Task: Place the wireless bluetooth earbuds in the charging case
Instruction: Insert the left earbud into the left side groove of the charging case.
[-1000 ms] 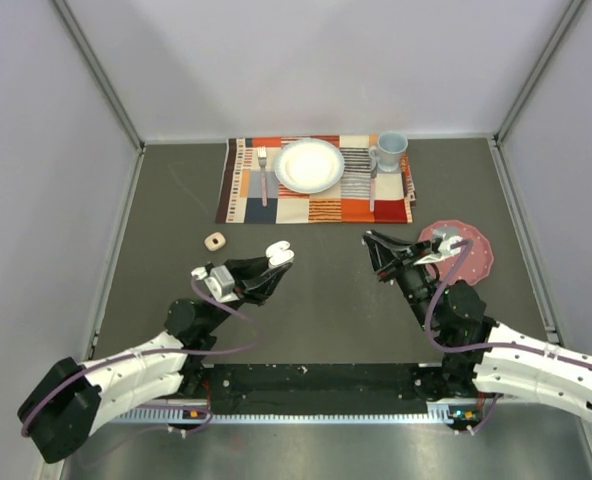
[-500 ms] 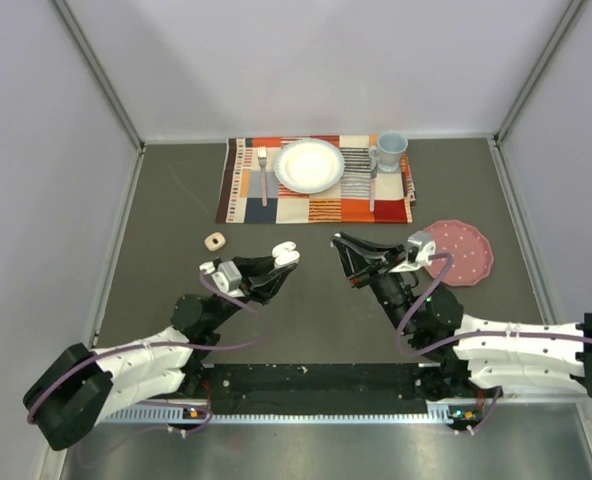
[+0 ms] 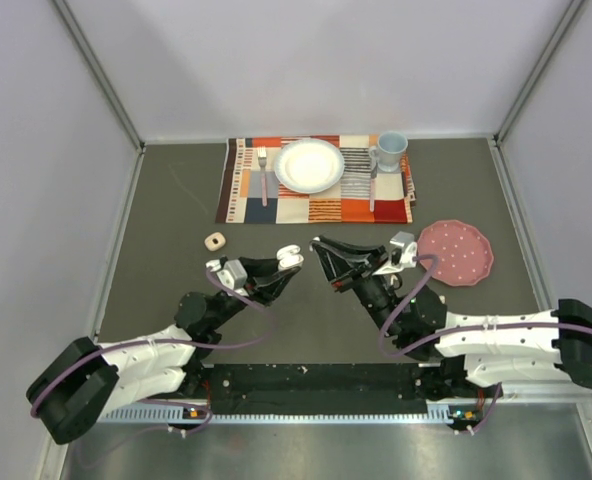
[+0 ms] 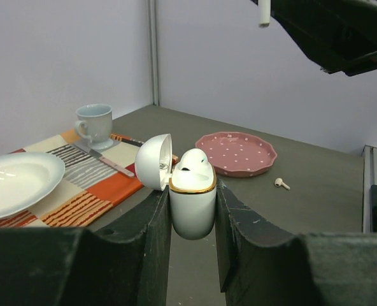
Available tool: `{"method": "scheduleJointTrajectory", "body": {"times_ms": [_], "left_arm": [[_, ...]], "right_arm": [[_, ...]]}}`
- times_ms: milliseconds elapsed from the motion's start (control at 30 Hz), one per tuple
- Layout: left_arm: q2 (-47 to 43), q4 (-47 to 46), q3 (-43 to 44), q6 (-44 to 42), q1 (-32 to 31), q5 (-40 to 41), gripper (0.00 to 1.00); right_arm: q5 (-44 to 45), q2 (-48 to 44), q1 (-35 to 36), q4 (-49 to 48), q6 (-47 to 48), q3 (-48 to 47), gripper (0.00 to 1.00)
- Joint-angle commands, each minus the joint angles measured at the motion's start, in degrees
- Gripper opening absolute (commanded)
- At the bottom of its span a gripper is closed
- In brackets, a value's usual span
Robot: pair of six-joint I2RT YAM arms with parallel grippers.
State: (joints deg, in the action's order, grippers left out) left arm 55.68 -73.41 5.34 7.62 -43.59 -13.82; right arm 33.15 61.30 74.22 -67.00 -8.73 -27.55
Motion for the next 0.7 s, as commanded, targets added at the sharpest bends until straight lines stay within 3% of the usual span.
{"method": "scheduleJointTrajectory", "body": {"times_ms": [0, 267, 667], "left_arm": [[-0.05, -15.98, 1.42, 0.73, 0.0, -2.08, 0.0], [-0.66, -17.3, 1.25, 1.17, -0.09, -3.31, 0.0], [-4.88, -15.19, 0.55, 0.21, -0.18, -3.31, 0.0]], "right_arm": [[-1.33, 2.24, 1.54, -4.01, -2.87, -3.03, 0.0], [-2.99, 6.73, 1.99, -7.44, -2.43, -3.83, 0.0], [-4.58, 9.19, 2.07, -3.93, -7.7, -4.97, 0.0]]}}
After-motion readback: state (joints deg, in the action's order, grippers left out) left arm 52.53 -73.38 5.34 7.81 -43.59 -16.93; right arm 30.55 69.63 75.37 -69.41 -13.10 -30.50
